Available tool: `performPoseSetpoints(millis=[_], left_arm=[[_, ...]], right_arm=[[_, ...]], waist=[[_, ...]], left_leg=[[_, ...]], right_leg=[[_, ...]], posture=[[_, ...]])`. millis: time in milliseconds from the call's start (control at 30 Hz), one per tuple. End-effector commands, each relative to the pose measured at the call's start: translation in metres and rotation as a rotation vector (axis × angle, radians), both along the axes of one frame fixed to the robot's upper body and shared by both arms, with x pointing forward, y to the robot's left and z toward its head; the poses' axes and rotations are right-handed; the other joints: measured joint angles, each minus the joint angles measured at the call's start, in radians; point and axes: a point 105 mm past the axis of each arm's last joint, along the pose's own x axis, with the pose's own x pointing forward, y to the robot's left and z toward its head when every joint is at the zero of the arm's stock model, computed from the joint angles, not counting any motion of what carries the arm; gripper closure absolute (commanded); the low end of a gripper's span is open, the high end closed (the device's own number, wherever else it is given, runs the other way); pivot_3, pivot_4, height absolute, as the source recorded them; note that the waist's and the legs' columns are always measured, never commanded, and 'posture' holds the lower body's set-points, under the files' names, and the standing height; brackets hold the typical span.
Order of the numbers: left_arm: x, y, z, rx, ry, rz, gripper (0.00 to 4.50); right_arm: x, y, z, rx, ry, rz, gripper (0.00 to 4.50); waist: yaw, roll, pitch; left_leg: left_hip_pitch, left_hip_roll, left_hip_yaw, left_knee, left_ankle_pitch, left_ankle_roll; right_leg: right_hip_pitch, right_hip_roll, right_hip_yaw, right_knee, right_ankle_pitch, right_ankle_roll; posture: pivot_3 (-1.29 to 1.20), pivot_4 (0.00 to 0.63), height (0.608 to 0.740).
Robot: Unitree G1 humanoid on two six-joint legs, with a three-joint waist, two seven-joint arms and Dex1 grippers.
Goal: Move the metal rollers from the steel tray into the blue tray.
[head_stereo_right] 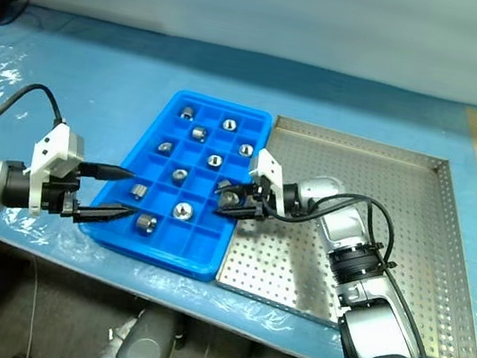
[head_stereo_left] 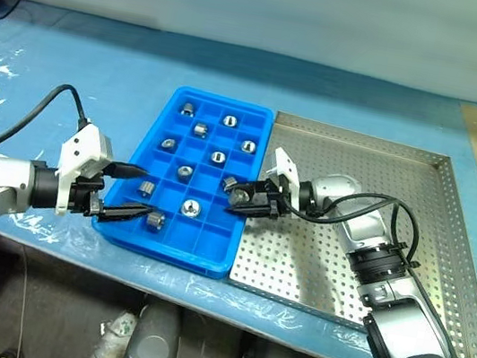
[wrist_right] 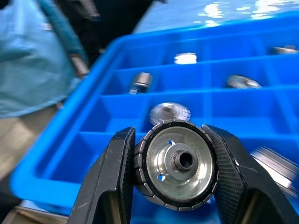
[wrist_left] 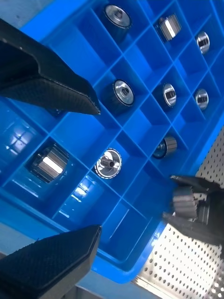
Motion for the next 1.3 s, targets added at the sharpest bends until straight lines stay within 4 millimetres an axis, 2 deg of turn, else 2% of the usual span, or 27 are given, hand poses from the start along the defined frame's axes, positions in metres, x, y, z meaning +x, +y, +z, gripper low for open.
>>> performPoseSetpoints(millis=[33,167,300,500,900,1300], left_arm=[[-0.011,-0.008,0.007,-0.017,-0.016,-0.011,0.54],[-0.014,-0.012,-0.001,-0.025,0.011,-0.017,0.54],[-0.012,-0.019,-0.002,-0.040,0.014,-0.034,0.54],[-0.008,-0.025,-0.006,-0.048,0.022,-0.055,0.54],[0.001,-0.033,-0.005,-0.059,0.018,-0.093,0.54],[-0.002,-0.036,-0.007,-0.054,0.029,-0.103,0.54]], right_arm=[[-0.018,0.003,0.010,0.013,0.020,0.103,2.70],[-0.025,0.000,0.004,-0.013,0.068,0.133,2.70],[-0.024,0.000,0.000,-0.026,0.089,0.123,2.70],[-0.019,0.007,0.004,0.012,0.139,0.084,2.70],[-0.039,0.009,0.008,0.019,0.238,0.145,2.70],[-0.042,0.016,0.004,0.041,0.233,0.132,2.70]], waist=[[0.011,0.000,0.000],[0.024,0.000,0.000],[0.031,0.000,0.000],[0.032,0.000,0.000],[0.032,-0.001,-0.001],[0.032,-0.001,-0.001]], left_leg=[[0.001,0.000,0.000,0.000,0.000,0.000],[0.002,0.000,0.000,0.000,0.001,-0.001],[0.002,0.000,0.000,-0.001,0.001,-0.002],[0.002,0.001,0.000,-0.001,0.001,-0.002],[0.002,0.001,0.000,0.000,0.002,-0.003],[0.003,0.001,0.000,0.000,0.003,-0.006]], right_leg=[[0.000,0.000,0.000,0.000,0.000,0.000],[0.000,0.000,0.001,0.001,0.000,0.000],[0.000,0.001,0.002,0.001,0.000,0.000],[0.000,0.002,0.002,0.001,0.000,0.000],[0.000,0.002,0.003,0.003,0.000,0.000],[0.000,0.002,0.003,0.004,0.000,0.000]], posture=[[0.43,0.150,0.740],[0.43,0.150,0.740],[0.42,0.150,0.740],[0.39,0.150,0.740],[0.37,0.150,0.740],[0.37,0.150,0.740]])
